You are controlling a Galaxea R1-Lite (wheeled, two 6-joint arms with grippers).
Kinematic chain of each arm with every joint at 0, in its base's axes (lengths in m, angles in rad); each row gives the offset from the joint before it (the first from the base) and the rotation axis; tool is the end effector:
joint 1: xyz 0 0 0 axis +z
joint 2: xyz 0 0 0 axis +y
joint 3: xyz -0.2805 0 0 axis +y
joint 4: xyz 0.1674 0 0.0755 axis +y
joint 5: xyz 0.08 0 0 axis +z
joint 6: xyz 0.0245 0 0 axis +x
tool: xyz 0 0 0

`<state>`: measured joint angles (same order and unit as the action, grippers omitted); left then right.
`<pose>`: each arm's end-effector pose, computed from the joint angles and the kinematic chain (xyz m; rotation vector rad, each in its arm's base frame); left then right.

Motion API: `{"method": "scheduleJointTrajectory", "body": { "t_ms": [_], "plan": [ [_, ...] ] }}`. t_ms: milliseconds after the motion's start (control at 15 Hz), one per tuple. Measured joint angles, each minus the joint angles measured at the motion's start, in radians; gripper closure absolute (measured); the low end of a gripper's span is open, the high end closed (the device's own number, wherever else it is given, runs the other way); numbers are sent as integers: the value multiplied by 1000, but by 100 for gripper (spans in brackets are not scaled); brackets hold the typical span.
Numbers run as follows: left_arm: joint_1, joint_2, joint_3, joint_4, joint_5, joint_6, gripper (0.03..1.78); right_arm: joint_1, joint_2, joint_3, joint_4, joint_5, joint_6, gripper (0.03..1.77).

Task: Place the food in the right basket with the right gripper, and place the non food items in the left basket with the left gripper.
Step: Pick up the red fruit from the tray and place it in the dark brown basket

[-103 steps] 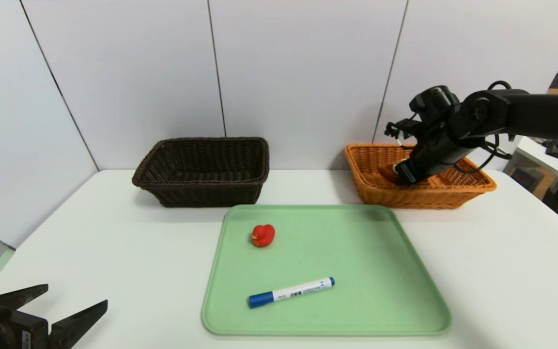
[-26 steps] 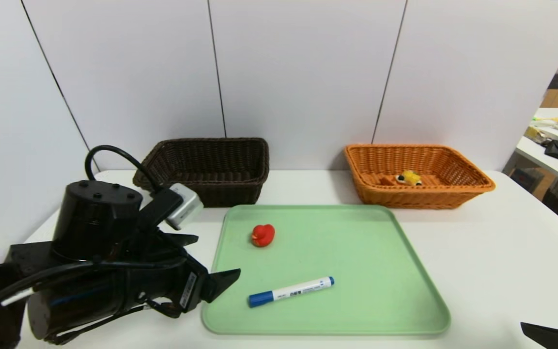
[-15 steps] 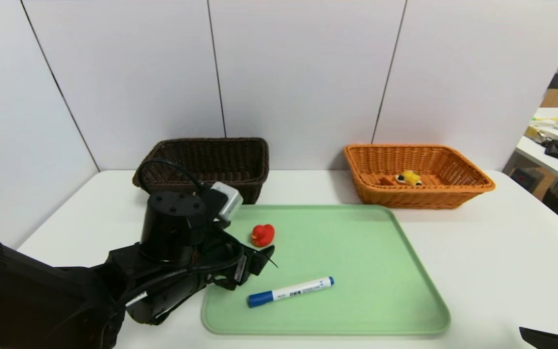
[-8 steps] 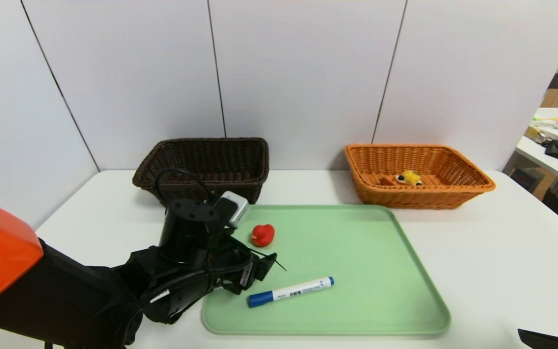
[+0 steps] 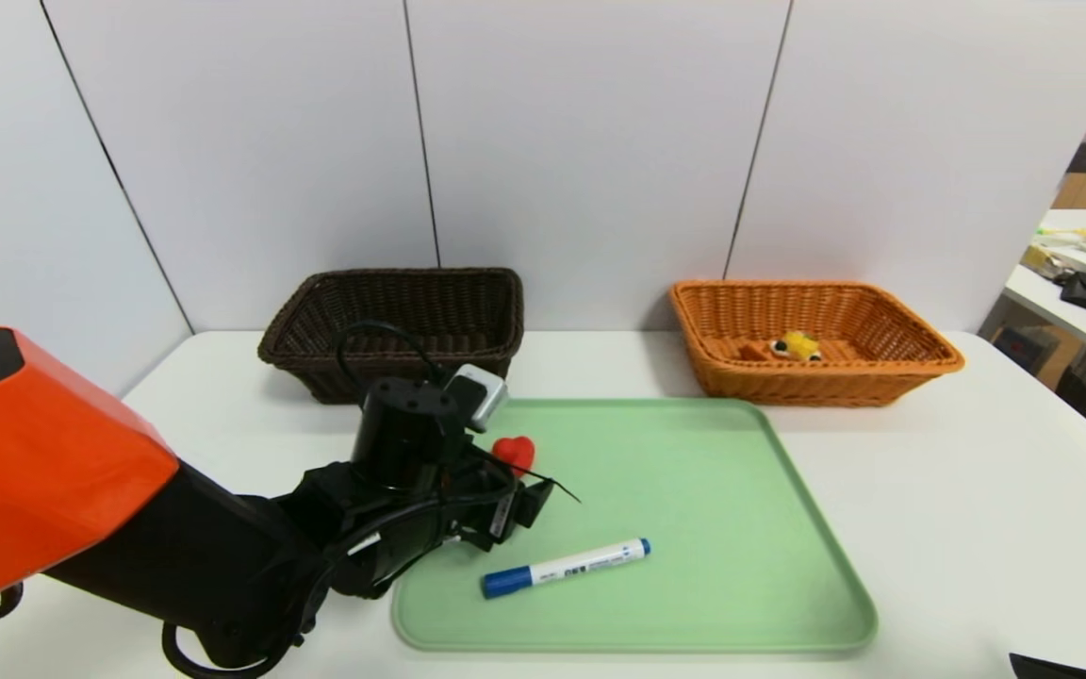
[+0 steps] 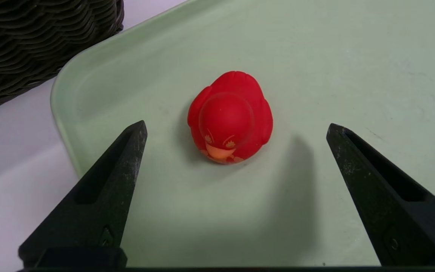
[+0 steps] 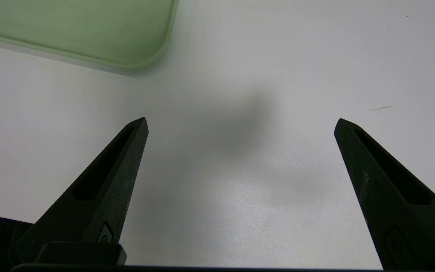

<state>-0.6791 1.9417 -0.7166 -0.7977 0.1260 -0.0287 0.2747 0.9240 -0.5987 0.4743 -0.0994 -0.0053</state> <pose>0.2543 -0.2013 0.0863 0.1420 0.4059 -0.5386 0.0839 0.0211 0.1670 -0.1539 0.7862 0.1679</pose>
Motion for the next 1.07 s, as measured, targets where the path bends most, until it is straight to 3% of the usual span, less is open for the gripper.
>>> {"method": "scheduleJointTrajectory", "body": {
  "t_ms": [667, 867, 1067],
  "plan": [
    [72, 66, -58, 3, -2, 8, 12, 7, -1, 6, -1, 0, -3, 10],
    [76, 73, -55, -1, -1, 9, 62, 9, 0, 6, -1, 0, -4, 10],
    [75, 70, -49, -2, 0, 8, 96, 10, 1, 5, -2, 0, -4, 10]
  ]
}}
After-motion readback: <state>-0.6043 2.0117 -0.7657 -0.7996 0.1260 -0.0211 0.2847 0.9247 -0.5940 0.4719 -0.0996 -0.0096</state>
